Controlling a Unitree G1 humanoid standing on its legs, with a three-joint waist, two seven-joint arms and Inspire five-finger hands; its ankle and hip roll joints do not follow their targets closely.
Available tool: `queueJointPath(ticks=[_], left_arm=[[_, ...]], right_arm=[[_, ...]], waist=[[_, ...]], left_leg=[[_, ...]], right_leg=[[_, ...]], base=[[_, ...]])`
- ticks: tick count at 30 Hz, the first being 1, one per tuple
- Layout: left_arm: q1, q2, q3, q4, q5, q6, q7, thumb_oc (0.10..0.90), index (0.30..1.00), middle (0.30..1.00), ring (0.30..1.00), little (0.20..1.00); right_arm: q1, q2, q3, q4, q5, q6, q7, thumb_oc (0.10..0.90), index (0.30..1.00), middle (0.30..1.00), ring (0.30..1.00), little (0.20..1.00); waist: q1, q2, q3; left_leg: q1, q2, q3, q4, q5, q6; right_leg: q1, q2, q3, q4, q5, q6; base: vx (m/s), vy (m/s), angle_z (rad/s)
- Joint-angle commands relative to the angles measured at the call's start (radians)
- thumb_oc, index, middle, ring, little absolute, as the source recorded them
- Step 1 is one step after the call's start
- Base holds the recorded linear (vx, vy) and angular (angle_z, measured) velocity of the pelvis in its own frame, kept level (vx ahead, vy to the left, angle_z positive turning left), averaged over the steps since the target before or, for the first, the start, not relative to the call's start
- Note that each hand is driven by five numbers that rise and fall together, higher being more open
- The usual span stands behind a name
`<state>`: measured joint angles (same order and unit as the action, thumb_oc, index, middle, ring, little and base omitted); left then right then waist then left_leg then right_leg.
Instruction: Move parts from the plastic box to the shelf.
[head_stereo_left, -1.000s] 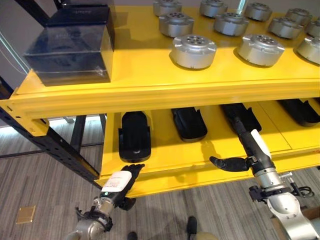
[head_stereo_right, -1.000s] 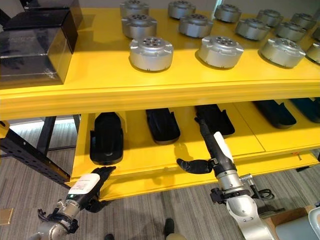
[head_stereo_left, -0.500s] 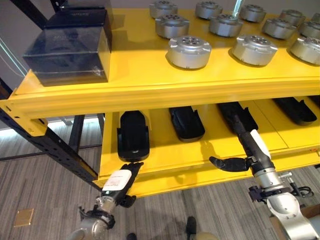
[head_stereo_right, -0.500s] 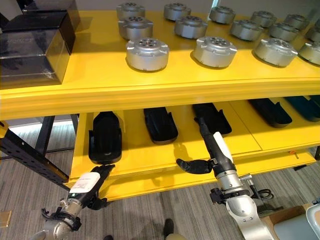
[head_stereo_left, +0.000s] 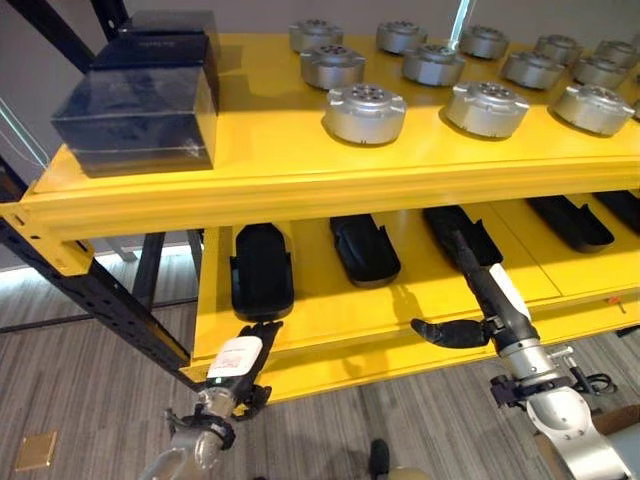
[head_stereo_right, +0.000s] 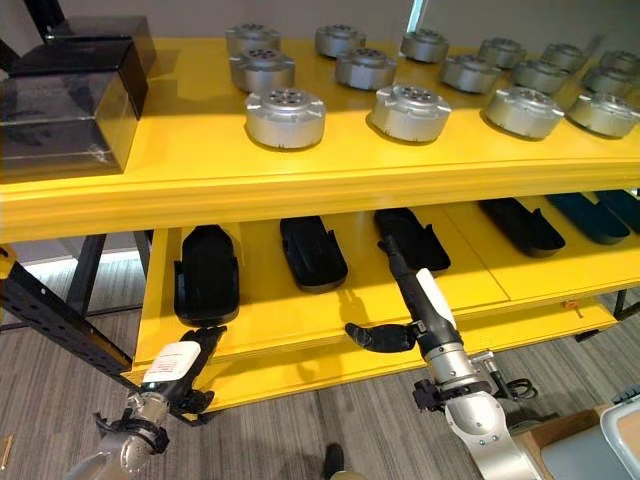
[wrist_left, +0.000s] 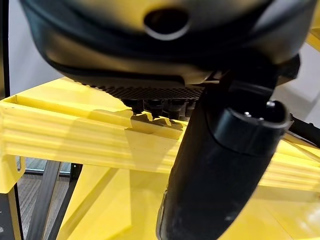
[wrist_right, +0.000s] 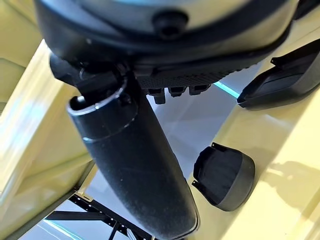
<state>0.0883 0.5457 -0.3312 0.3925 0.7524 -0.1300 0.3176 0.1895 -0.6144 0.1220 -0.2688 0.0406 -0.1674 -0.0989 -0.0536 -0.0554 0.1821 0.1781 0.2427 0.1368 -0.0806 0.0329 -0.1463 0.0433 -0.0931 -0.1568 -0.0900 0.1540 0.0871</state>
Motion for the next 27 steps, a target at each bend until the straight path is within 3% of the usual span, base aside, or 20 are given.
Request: queueJointPath(ticks=[1, 27], left_arm=[[-0.082, 0.004, 0.000, 0.086, -0.022, 0.020, 0.012, 0.900, 1.000, 1.000, 1.000, 1.000], [-0.201, -0.046, -0.043, 0.271, -0.044, 0.066, 0.057, 0.900, 1.000, 1.000, 1.000, 1.000]], right_arm=[[-0.115, -0.027, -0.040, -0.085, 0.021, -0.099, -0.045, 0.900, 1.000, 1.000, 1.000, 1.000], [-0.110, -0.045, -0.016, -0.096, 0.035, -0.113, -0.052, 0.900, 1.000, 1.000, 1.000, 1.000]], waist=[[-0.020, -0.019, 0.005], [-0.041, -0.028, 0.006]], left_leg=[[-0.029, 0.041, -0.020, 0.046, 0.020, -0.013], [-0.021, 0.042, -0.010, 0.058, 0.003, -0.015]], right_leg=[[0.050, -0.015, -0.057, 0.078, -0.113, 0.029], [0.052, -0.017, -0.044, 0.085, -0.120, 0.032]], base=[[0.00, 0.000, 0.00], [0.01, 0.001, 0.00]])
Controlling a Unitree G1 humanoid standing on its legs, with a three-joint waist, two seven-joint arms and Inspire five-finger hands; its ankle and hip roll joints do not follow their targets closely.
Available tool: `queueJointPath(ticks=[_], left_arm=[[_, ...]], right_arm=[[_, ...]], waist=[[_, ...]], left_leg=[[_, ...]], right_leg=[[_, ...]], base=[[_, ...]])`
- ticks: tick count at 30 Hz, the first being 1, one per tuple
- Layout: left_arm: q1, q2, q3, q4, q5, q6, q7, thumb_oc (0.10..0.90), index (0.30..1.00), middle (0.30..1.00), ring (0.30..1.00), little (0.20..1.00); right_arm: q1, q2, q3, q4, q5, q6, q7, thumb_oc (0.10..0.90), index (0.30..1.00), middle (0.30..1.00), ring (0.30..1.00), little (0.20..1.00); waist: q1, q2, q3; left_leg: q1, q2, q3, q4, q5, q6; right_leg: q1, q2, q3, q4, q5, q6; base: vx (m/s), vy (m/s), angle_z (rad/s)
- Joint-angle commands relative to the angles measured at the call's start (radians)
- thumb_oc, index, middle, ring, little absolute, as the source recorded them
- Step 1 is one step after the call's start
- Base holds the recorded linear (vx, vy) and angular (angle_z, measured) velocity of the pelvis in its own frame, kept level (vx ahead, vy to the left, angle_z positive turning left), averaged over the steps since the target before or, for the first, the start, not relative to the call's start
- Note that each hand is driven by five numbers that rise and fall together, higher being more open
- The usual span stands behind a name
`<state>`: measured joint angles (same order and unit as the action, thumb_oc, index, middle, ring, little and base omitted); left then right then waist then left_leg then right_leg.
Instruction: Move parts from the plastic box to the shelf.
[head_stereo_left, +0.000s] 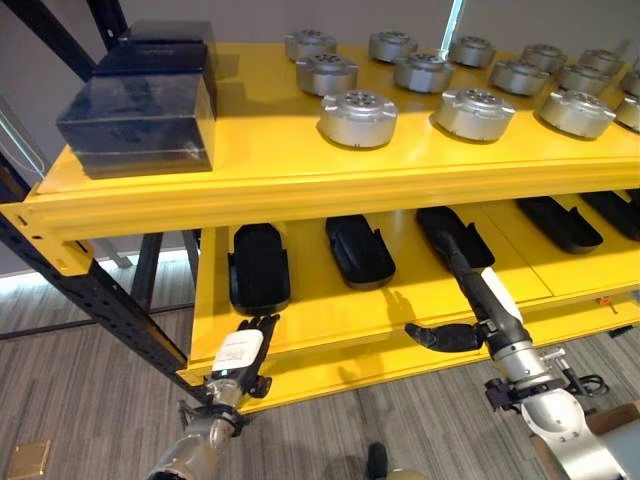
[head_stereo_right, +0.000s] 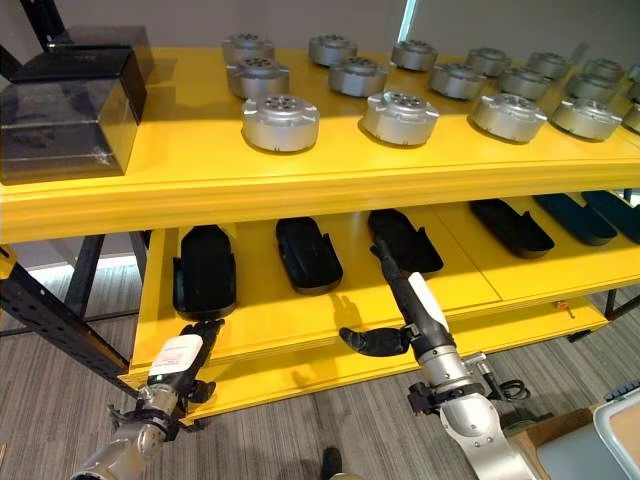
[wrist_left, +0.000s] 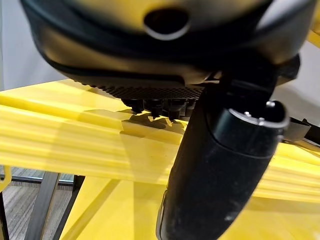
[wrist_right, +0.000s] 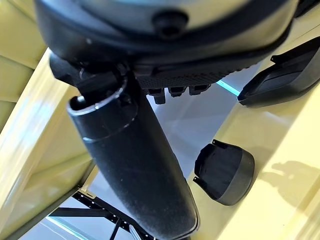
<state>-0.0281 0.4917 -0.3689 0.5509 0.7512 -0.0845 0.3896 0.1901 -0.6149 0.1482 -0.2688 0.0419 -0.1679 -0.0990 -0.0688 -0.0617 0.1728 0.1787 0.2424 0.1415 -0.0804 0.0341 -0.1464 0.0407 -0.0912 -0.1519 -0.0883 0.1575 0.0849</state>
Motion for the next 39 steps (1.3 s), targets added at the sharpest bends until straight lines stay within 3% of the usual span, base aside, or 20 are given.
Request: queueJointPath(ticks=[1, 39], left_arm=[[-0.088, 0.007, -0.007, 0.117, -0.044, 0.021, -0.013, 0.900, 1.000, 1.000, 1.000, 1.000], [-0.179, -0.040, -0.042, 0.278, -0.084, 0.047, 0.013, 0.900, 1.000, 1.000, 1.000, 1.000]], right_arm=[[-0.109, -0.045, -0.042, -0.096, 0.034, -0.113, -0.052, 0.900, 1.000, 1.000, 1.000, 1.000], [-0.094, -0.073, -0.038, -0.114, 0.049, -0.125, -0.055, 0.900, 1.000, 1.000, 1.000, 1.000]], waist=[[-0.026, -0.022, 0.015], [-0.041, -0.054, 0.040]], left_leg=[[-0.022, 0.042, -0.015, 0.058, 0.002, -0.015], [-0.034, 0.050, -0.005, 0.066, 0.008, -0.019]], right_leg=[[0.055, -0.019, -0.048, 0.083, -0.124, 0.035], [0.037, -0.012, -0.033, 0.087, -0.118, 0.034]], base=[[0.00, 0.000, 0.00], [0.00, 0.000, -0.01]])
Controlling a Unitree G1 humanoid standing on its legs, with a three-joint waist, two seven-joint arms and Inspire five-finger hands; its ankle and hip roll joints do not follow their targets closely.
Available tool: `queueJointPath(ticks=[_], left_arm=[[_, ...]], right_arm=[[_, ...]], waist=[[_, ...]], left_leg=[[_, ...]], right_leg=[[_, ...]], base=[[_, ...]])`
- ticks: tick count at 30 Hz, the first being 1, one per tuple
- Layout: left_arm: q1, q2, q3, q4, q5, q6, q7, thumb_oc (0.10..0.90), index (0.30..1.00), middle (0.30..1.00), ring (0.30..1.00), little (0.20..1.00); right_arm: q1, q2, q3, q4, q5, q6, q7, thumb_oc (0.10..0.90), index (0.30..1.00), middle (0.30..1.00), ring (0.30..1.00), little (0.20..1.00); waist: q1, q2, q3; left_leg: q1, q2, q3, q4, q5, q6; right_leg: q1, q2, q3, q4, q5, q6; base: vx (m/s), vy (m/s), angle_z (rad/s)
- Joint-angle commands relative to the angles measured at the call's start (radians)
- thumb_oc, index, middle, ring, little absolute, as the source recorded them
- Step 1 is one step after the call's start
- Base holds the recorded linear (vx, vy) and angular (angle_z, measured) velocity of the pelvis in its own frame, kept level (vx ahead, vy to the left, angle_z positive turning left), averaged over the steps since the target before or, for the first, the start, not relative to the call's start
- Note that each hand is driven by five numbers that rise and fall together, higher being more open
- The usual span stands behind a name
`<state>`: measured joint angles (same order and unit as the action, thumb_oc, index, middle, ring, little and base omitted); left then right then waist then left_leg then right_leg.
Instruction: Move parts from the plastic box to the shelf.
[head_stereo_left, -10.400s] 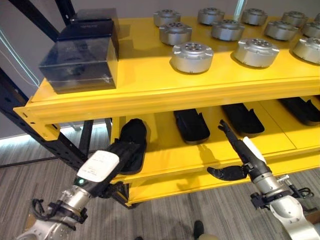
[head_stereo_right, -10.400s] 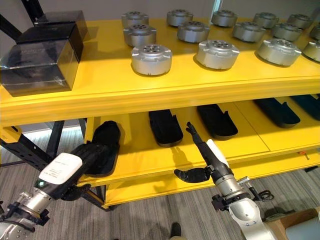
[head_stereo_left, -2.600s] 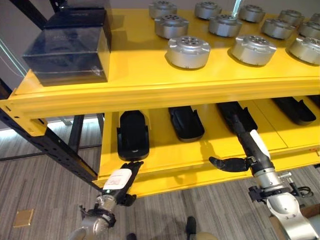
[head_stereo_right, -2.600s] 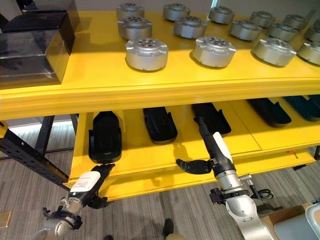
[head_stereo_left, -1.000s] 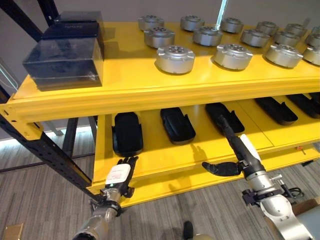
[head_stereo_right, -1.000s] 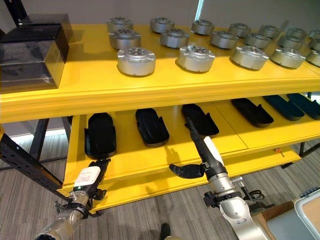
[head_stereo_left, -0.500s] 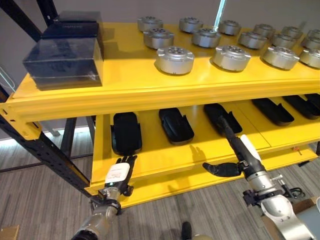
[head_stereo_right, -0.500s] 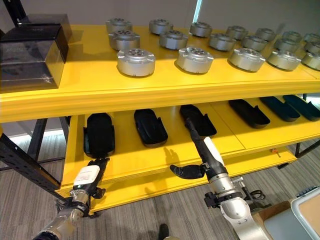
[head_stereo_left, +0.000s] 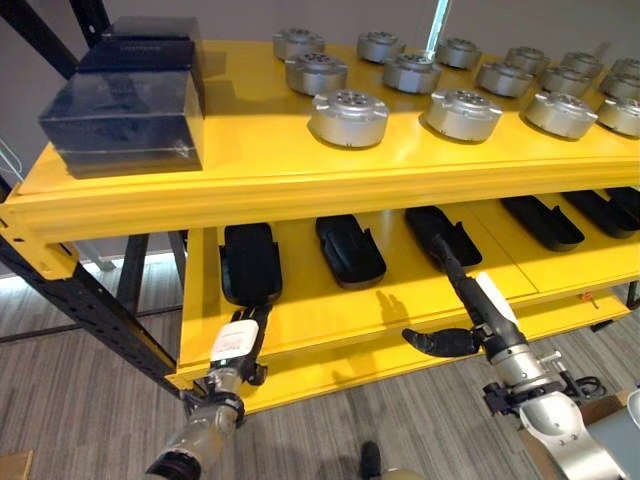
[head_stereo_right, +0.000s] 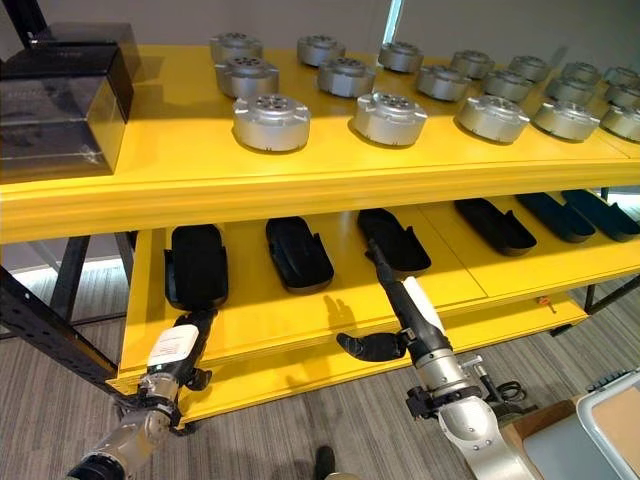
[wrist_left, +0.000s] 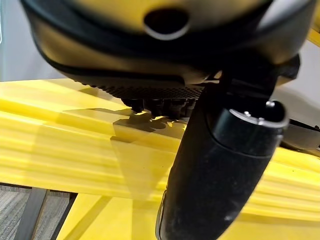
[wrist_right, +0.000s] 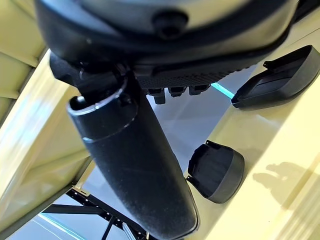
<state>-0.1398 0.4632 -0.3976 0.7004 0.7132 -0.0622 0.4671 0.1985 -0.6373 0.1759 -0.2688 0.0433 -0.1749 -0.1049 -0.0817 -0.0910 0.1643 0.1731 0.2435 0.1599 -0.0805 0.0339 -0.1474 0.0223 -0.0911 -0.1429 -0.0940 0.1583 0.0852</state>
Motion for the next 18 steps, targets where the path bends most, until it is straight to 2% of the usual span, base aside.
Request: queueJointPath(ticks=[1, 11, 18], left_arm=[[-0.069, -0.013, -0.014, 0.132, -0.048, 0.024, -0.065, 0.900, 1.000, 1.000, 1.000, 1.000], [-0.086, -0.024, -0.022, 0.154, -0.060, 0.023, -0.061, 0.900, 1.000, 1.000, 1.000, 1.000], [-0.036, -0.038, -0.035, 0.125, -0.075, 0.000, -0.086, 0.900, 1.000, 1.000, 1.000, 1.000]], right_arm=[[-0.103, -0.051, -0.065, -0.115, 0.049, -0.119, -0.048, 0.900, 1.000, 1.000, 1.000, 1.000], [-0.098, -0.051, -0.064, -0.119, 0.050, -0.120, -0.050, 0.900, 1.000, 1.000, 1.000, 1.000], [-0.097, -0.049, -0.065, -0.118, 0.049, -0.115, -0.047, 0.900, 1.000, 1.000, 1.000, 1.000]], waist=[[-0.028, -0.025, 0.049], [-0.029, -0.034, 0.058], [-0.021, -0.030, 0.058]], left_leg=[[-0.029, 0.049, -0.024, 0.066, 0.008, -0.018], [-0.038, 0.048, -0.024, 0.067, 0.010, -0.017], [-0.038, 0.043, -0.030, 0.071, 0.005, -0.014]], right_leg=[[0.054, -0.012, -0.042, 0.093, -0.118, 0.034], [0.044, -0.016, -0.039, 0.097, -0.117, 0.035], [0.052, -0.018, -0.046, 0.099, -0.120, 0.034]], base=[[0.00, 0.000, 0.00], [0.00, 0.000, 0.00], [0.00, 0.000, 0.00]])
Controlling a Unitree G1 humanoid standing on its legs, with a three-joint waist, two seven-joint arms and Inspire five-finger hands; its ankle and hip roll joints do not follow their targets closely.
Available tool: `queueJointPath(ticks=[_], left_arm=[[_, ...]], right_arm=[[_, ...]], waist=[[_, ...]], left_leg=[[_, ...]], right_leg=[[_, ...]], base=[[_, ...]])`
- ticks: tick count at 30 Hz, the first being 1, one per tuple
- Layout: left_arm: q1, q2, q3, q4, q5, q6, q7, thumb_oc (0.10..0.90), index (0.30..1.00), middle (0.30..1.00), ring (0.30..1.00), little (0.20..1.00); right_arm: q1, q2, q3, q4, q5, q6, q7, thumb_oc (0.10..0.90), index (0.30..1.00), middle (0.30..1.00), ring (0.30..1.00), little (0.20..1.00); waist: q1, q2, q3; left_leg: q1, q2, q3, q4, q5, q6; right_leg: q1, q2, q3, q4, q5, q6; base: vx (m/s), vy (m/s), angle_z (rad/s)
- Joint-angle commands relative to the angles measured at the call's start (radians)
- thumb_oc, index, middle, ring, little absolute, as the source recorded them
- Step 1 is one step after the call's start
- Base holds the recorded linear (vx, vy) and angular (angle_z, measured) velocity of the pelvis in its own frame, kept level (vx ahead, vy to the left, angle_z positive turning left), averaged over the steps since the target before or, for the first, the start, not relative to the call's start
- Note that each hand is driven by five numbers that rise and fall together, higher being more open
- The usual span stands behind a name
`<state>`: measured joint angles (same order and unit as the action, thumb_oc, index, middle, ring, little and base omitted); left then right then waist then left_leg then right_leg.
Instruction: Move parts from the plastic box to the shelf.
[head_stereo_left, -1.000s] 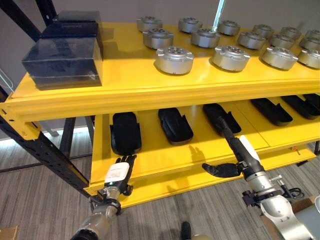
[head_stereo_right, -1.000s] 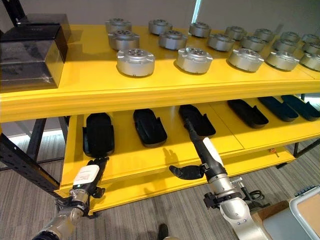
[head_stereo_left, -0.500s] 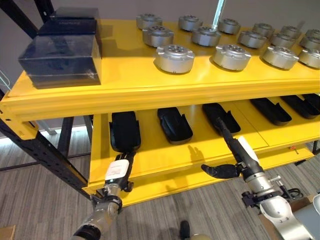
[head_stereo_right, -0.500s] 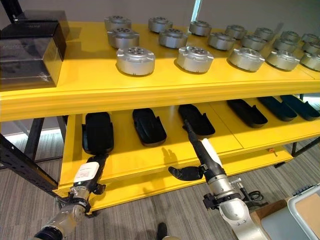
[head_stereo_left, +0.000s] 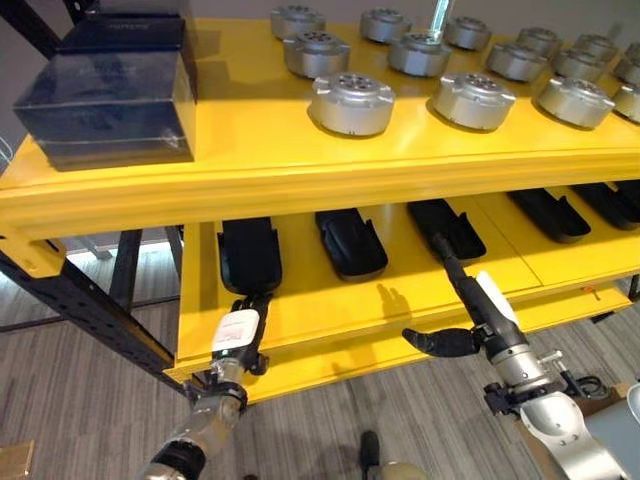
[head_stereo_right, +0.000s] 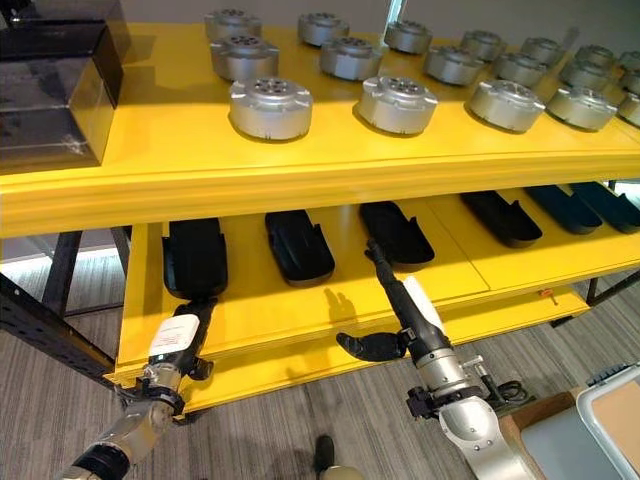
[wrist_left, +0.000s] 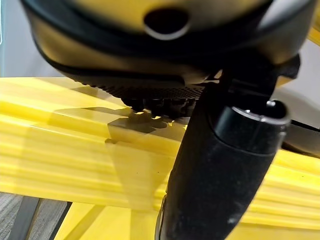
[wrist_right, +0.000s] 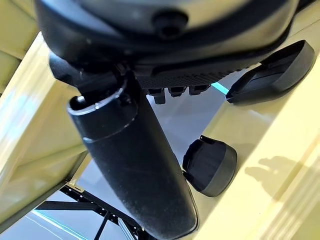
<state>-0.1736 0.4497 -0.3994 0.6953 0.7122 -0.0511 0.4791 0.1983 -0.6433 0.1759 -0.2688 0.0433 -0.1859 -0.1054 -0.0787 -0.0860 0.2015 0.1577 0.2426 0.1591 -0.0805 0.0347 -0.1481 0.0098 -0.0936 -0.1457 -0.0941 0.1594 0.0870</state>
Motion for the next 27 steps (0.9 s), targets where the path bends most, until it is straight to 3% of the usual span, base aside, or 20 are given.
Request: queueJointPath(ticks=[1, 3, 4, 5, 6, 7, 9, 12, 14, 21, 27], left_arm=[[0.050, -0.010, -0.036, 0.053, -0.084, -0.038, -0.125, 0.900, 1.000, 1.000, 1.000, 1.000], [0.174, 0.030, 0.006, -0.124, -0.191, -0.100, -0.210, 0.900, 1.000, 1.000, 1.000, 1.000], [0.301, 0.083, 0.059, -0.317, -0.319, -0.153, -0.315, 0.900, 1.000, 1.000, 1.000, 1.000], [0.353, 0.103, 0.088, -0.393, -0.396, -0.170, -0.371, 0.900, 1.000, 1.000, 1.000, 1.000], [0.432, 0.106, 0.131, -0.485, -0.591, -0.188, -0.447, 0.900, 1.000, 1.000, 1.000, 1.000], [0.461, 0.098, 0.142, -0.504, -0.693, -0.190, -0.472, 0.900, 1.000, 1.000, 1.000, 1.000], [0.543, 0.062, 0.192, -0.616, -1.143, -0.162, -0.607, 0.900, 1.000, 1.000, 1.000, 1.000], [0.568, 0.027, 0.219, -0.668, -1.336, -0.138, -0.661, 0.900, 1.000, 1.000, 1.000, 1.000], [0.563, 0.008, 0.238, -0.691, -1.395, -0.141, -0.671, 0.900, 1.000, 1.000, 1.000, 1.000], [0.519, -0.053, 0.272, -0.655, -1.356, -0.168, -0.626, 0.900, 1.000, 1.000, 1.000, 1.000], [0.490, -0.077, 0.282, -0.635, -1.367, -0.167, -0.615, 0.900, 1.000, 1.000, 1.000, 1.000]], right_arm=[[-0.097, -0.038, -0.073, -0.117, 0.048, -0.097, -0.041, 0.900, 1.000, 1.000, 1.000, 1.000], [-0.094, -0.027, -0.102, -0.103, 0.043, -0.085, -0.037, 0.900, 1.000, 1.000, 1.000, 1.000], [-0.083, -0.006, -0.124, -0.090, 0.055, -0.078, -0.016, 0.900, 1.000, 1.000, 1.000, 1.000], [-0.081, -0.001, -0.127, -0.083, 0.059, -0.073, -0.004, 0.900, 1.000, 1.000, 1.000, 1.000], [-0.068, 0.008, -0.135, -0.068, 0.081, -0.073, 0.022, 0.900, 1.000, 1.000, 1.000, 1.000], [-0.061, 0.013, -0.136, -0.062, 0.094, -0.075, 0.028, 0.900, 1.000, 1.000, 1.000, 1.000], [-0.043, 0.023, -0.128, -0.041, 0.098, -0.073, 0.052, 0.900, 1.000, 1.000, 1.000, 1.000], [-0.028, 0.035, -0.117, -0.018, 0.098, -0.073, 0.073, 0.900, 1.000, 1.000, 1.000, 1.000], [-0.022, 0.045, -0.104, -0.010, 0.104, -0.075, 0.088, 0.900, 1.000, 1.000, 1.000, 1.000], [-0.048, 0.090, -0.066, 0.027, 0.147, -0.067, 0.105, 0.900, 1.000, 1.000, 1.000, 1.000], [-0.067, 0.099, -0.045, 0.033, 0.156, -0.062, 0.111, 0.900, 1.000, 1.000, 1.000, 1.000]], waist=[[-0.018, -0.031, 0.018], [0.000, -0.021, 0.019], [0.010, -0.008, 0.011], [0.013, -0.001, 0.004], [0.019, 0.009, -0.006], [0.020, 0.013, -0.012], [0.030, 0.027, -0.037], [0.039, 0.033, -0.061], [0.044, 0.036, -0.080], [0.043, 0.044, -0.145], [0.040, 0.041, -0.161]], left_leg=[[-0.024, 0.041, -0.033, 0.072, 0.003, -0.011], [-0.034, 0.036, -0.042, 0.078, 0.009, -0.006], [-0.039, 0.031, -0.051, 0.078, 0.010, -0.002], [-0.032, 0.032, -0.053, 0.074, 0.002, -0.003], [-0.029, 0.028, -0.058, 0.070, 0.003, 0.001], [-0.028, 0.025, -0.060, 0.068, 0.003, 0.002], [-0.024, 0.014, -0.071, 0.063, 0.002, 0.008], [-0.019, -0.003, -0.086, 0.055, 0.000, 0.018], [-0.020, -0.014, -0.094, 0.048, 0.000, 0.025], [-0.015, -0.049, -0.099, 0.038, -0.012, 0.047], [-0.012, -0.055, -0.093, 0.052, -0.022, 0.053]], right_leg=[[0.066, -0.018, -0.046, 0.099, -0.121, 0.032], [0.067, -0.025, -0.054, 0.099, -0.114, 0.029], [0.070, -0.029, -0.059, 0.095, -0.111, 0.029], [0.078, -0.028, -0.063, 0.092, -0.117, 0.032], [0.083, -0.031, -0.068, 0.087, -0.114, 0.034], [0.086, -0.033, -0.069, 0.086, -0.113, 0.034], [0.097, -0.045, -0.081, 0.081, -0.109, 0.040], [0.107, -0.056, -0.090, 0.076, -0.105, 0.046], [0.105, -0.063, -0.092, 0.070, -0.101, 0.051], [0.094, -0.085, -0.071, 0.064, -0.088, 0.062], [0.094, -0.093, -0.056, 0.070, -0.087, 0.063]], base=[[0.00, 0.000, 0.00], [-0.06, 0.027, 0.00], [-0.03, 0.043, 0.03], [-0.01, 0.068, 0.06], [0.00, 0.053, 0.22], [-0.04, 0.071, 0.29], [-0.04, 0.063, 0.26], [-0.07, 0.048, 0.25], [-0.10, 0.045, 0.05], [-0.07, 0.051, -0.01], [-0.02, 0.017, -0.04]])
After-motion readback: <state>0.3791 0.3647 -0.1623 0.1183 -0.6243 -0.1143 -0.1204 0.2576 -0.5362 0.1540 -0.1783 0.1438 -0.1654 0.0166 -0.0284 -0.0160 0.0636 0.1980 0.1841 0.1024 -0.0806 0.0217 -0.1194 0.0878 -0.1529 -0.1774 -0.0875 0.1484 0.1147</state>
